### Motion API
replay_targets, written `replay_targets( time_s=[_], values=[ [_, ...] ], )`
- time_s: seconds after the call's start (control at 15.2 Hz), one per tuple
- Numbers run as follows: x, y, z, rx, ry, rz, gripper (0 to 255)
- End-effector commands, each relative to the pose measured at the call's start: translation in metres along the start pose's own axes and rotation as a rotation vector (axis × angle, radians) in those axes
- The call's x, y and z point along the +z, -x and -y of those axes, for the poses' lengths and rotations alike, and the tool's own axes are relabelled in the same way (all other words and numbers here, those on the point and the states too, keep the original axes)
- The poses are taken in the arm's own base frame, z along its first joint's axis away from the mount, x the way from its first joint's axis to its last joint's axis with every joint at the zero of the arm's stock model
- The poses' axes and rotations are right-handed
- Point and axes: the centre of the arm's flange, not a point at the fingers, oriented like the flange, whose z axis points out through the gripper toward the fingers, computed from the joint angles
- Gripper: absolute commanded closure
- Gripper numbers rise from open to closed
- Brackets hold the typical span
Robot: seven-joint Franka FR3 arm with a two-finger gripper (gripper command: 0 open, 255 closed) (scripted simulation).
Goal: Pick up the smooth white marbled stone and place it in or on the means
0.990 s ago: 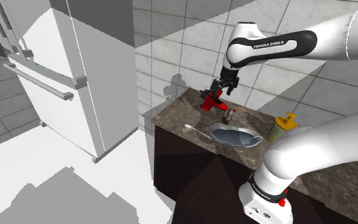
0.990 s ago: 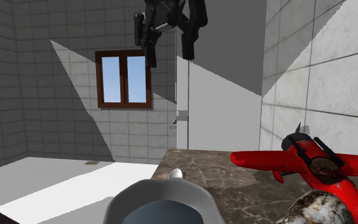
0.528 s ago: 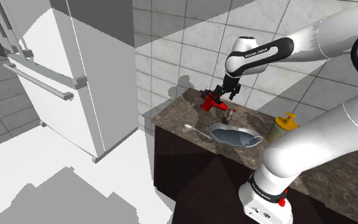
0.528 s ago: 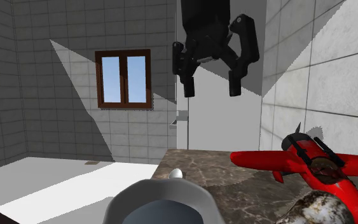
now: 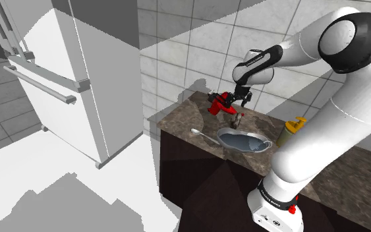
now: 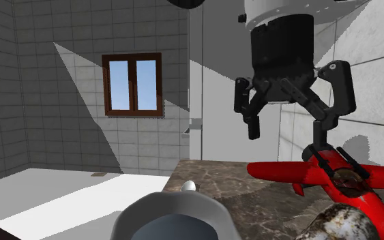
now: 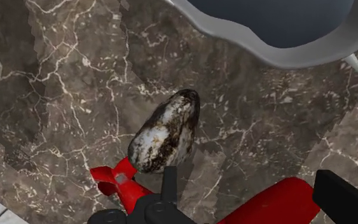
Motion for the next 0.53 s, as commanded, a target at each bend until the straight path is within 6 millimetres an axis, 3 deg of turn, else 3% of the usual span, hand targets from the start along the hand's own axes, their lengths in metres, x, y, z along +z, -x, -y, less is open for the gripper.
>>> replay_targets(
  time_s=[0.0,0.33,0.46],
  values=[
    [0.019,-0.011,-0.018,0.029,0.004,-0.002,0],
    [0.06,-0.032,-0.063,0.101,0.011,-0.005,0],
    [0.071,-0.032,-0.063,0.101,0.011,-0.005,0]
  ],
)
